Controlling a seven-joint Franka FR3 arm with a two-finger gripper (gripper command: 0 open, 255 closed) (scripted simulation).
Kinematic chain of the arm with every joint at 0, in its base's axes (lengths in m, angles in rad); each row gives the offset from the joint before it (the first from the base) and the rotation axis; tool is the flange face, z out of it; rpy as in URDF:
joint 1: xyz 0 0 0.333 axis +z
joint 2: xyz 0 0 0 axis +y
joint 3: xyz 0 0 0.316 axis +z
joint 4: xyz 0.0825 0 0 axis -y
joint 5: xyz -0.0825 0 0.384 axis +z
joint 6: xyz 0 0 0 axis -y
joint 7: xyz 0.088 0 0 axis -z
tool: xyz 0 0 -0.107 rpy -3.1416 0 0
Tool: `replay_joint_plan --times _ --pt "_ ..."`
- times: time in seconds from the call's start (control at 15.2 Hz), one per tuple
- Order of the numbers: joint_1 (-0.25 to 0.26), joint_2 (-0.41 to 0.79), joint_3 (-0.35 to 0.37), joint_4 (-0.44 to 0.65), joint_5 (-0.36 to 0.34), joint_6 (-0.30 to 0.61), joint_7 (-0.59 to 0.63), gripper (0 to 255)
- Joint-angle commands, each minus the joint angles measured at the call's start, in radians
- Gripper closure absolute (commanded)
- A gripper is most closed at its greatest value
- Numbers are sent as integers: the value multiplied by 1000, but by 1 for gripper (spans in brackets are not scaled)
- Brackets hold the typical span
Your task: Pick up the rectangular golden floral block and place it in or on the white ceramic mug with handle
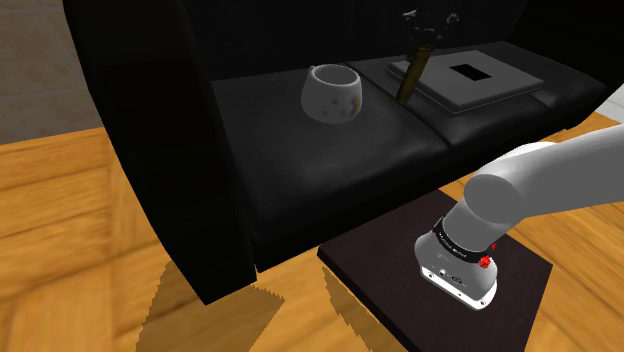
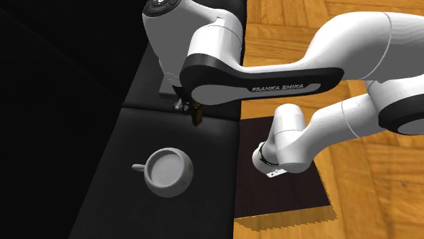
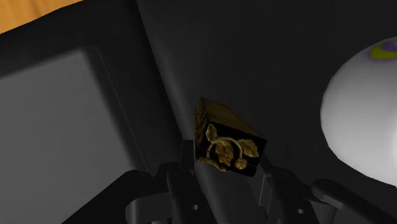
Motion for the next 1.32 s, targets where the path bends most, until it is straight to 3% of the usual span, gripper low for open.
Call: replay_joint_plan --times 0.0,0.59,1.25 --pt "0 8 0 35 0 -27 -3 255" --pt "1 37 2 169 3 -132 -7 255" --pt "69 184 181 299 94 -121 226 255"
